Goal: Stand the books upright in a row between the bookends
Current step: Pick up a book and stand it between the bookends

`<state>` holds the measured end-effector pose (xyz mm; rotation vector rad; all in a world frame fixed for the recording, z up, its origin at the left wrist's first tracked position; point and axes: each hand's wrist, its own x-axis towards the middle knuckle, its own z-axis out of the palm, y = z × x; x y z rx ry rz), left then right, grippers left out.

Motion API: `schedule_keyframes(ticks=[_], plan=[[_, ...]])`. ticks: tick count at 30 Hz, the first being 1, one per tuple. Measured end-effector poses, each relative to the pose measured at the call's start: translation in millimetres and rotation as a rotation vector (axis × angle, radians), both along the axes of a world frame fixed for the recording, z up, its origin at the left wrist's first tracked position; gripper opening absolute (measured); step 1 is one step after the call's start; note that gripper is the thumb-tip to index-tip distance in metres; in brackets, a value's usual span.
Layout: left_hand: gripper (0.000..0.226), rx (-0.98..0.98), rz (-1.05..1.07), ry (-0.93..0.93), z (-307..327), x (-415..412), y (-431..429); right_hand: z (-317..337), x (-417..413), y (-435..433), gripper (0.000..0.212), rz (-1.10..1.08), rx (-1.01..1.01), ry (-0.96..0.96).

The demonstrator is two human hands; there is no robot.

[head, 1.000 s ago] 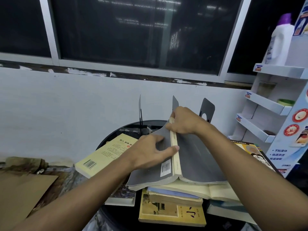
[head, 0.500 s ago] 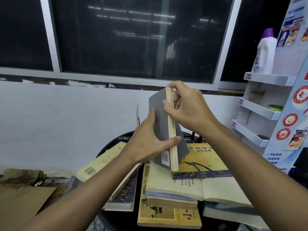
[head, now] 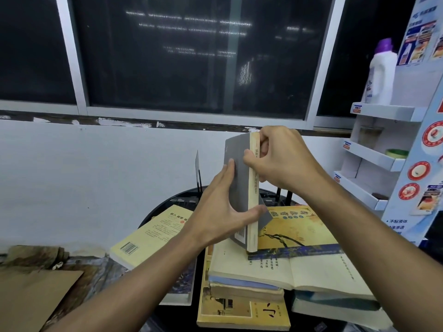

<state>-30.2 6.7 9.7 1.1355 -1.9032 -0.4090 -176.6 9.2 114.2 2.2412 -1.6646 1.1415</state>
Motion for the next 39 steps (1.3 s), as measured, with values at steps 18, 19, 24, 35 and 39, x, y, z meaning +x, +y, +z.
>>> schedule_keyframes(ticks=[18,19,24,35,39], plan=[[0.073,0.038,0.25,-0.274,17,73,-131,-17,29,-91,0.018,-0.034,-0.122,-0.085],[0.072,0.059,0.257,-0.301,15,75,-140,-21,32,-98,0.018,-0.029,-0.128,-0.096],[0.065,0.159,0.272,-0.34,5,81,-169,-37,46,-130,0.018,-0.036,-0.115,-0.118],[0.053,0.113,0.252,-0.314,-9,84,-185,-80,71,-169,0.025,-0.12,-0.075,-0.07],[0.048,0.095,0.255,-0.306,-10,83,-184,-92,68,-174,0.022,-0.173,-0.058,-0.005]])
